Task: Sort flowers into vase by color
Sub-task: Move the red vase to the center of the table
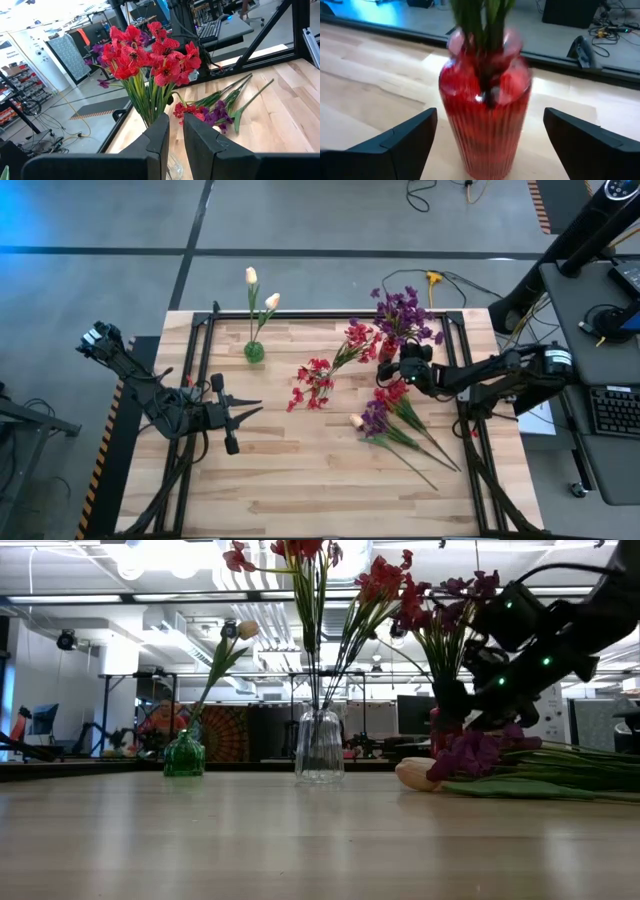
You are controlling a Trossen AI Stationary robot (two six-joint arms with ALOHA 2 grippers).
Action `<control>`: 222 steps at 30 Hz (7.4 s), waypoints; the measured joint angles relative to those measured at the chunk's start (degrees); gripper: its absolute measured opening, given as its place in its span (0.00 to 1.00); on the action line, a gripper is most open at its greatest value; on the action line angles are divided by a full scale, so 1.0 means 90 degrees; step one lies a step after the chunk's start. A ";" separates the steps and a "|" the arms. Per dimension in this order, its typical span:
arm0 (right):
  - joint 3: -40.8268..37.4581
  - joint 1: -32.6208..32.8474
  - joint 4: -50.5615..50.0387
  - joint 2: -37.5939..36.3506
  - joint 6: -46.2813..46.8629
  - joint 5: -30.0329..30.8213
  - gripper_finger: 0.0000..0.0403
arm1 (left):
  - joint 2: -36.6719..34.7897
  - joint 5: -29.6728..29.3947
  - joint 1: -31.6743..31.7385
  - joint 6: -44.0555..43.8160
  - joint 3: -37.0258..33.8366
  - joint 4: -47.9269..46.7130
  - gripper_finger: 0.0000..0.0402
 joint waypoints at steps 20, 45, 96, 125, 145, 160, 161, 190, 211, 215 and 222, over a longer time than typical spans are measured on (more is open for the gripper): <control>-0.0001 0.0002 0.2142 0.1614 -0.0893 0.0651 0.87 | -0.0002 0.0000 0.0000 0.0000 0.0000 -0.0031 0.10; 0.0001 0.0002 0.2052 0.1571 -0.0673 0.0613 0.63 | 0.0000 0.0000 -0.0002 0.0002 0.0000 -0.0036 0.10; -0.0226 0.1557 -0.1200 -0.2512 -0.1156 0.0289 0.60 | 0.0307 0.0010 0.0000 -0.0541 0.0000 0.0105 0.10; 0.0373 0.2650 -0.3907 -0.3675 -0.0742 -0.0026 0.60 | 0.4921 0.2938 0.0979 -0.0242 0.2185 0.2392 0.10; 0.0422 0.3263 -0.4104 -0.3692 -0.0634 -0.0018 0.59 | 0.6424 0.4384 0.1790 0.0188 0.3065 0.2776 0.09; 0.0414 0.4511 -0.4957 -0.4048 0.0608 0.1013 0.59 | 0.6424 0.4388 0.1810 0.0075 0.3053 0.2756 0.09; 0.0412 0.4542 -0.5042 -0.4097 0.0710 0.1018 0.60 | 0.6424 0.4388 0.1815 0.0075 0.3052 0.2756 0.10; 0.1630 0.5610 -0.7468 -0.4224 0.1872 0.1025 0.61 | 0.6424 0.4165 0.2011 0.0240 0.3169 0.2786 0.38; 0.1965 0.6624 -0.7715 -0.4225 0.1883 0.1068 0.60 | 0.7341 0.4210 0.2328 0.0553 0.3814 0.3461 0.38; 0.1963 0.6693 -0.7713 -0.4226 0.1878 0.1088 0.61 | 0.7870 0.4609 0.2523 0.0612 0.4510 0.2978 0.38; 0.1961 0.6725 -0.7714 -0.4229 0.1773 0.0999 0.60 | 0.8575 0.4998 0.2878 0.0731 0.5447 0.2152 0.38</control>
